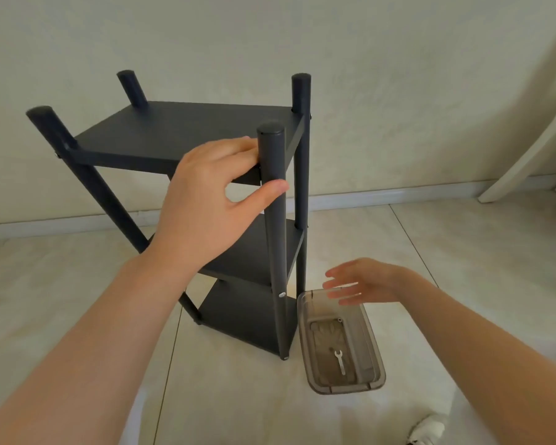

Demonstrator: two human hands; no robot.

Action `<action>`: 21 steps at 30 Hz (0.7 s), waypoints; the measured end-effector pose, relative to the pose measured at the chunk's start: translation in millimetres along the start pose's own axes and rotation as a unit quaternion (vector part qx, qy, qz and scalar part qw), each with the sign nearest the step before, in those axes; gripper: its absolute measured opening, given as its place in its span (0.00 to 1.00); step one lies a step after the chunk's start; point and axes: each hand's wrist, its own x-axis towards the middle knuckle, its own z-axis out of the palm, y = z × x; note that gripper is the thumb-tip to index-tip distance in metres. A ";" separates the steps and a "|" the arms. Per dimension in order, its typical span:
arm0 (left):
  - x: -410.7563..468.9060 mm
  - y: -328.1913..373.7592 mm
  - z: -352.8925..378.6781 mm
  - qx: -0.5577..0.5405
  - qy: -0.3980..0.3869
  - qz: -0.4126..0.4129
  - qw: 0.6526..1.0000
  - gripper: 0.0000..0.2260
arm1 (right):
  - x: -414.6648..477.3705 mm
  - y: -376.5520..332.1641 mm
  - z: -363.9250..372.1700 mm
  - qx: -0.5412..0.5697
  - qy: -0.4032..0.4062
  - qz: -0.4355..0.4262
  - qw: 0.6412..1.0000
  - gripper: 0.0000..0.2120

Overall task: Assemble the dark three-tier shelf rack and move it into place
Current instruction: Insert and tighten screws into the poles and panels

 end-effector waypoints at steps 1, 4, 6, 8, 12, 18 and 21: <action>-0.6 -0.1 0.9 0.006 0.001 0.001 1.000 0.19 | 12.4 19.1 0.3 -0.017 0.018 0.020 0.999 0.13; -2.0 -0.6 3.6 0.017 0.002 -0.001 1.000 0.17 | 41.9 68.6 7.8 -0.159 0.055 0.067 0.983 0.04; -3.0 -0.3 4.5 0.016 -0.001 -0.002 1.000 0.15 | 60.4 93.4 11.5 -0.220 0.090 0.081 0.968 0.05; -3.4 0.0 6.3 0.022 0.000 -0.002 1.000 0.14 | 73.9 108.2 15.9 -0.315 0.106 0.087 0.939 0.04; -4.8 -1.2 13.1 0.040 0.020 0.011 0.999 0.15 | 102.8 127.6 23.3 -0.425 0.096 0.090 0.896 0.08; -7.8 -1.4 22.8 0.067 0.059 0.021 0.996 0.14 | 139.8 144.1 22.7 -0.493 0.140 0.064 0.856 0.12; -9.5 -1.8 26.5 0.066 0.076 0.016 0.995 0.16 | 152.7 149.4 17.5 -0.495 0.158 0.071 0.852 0.12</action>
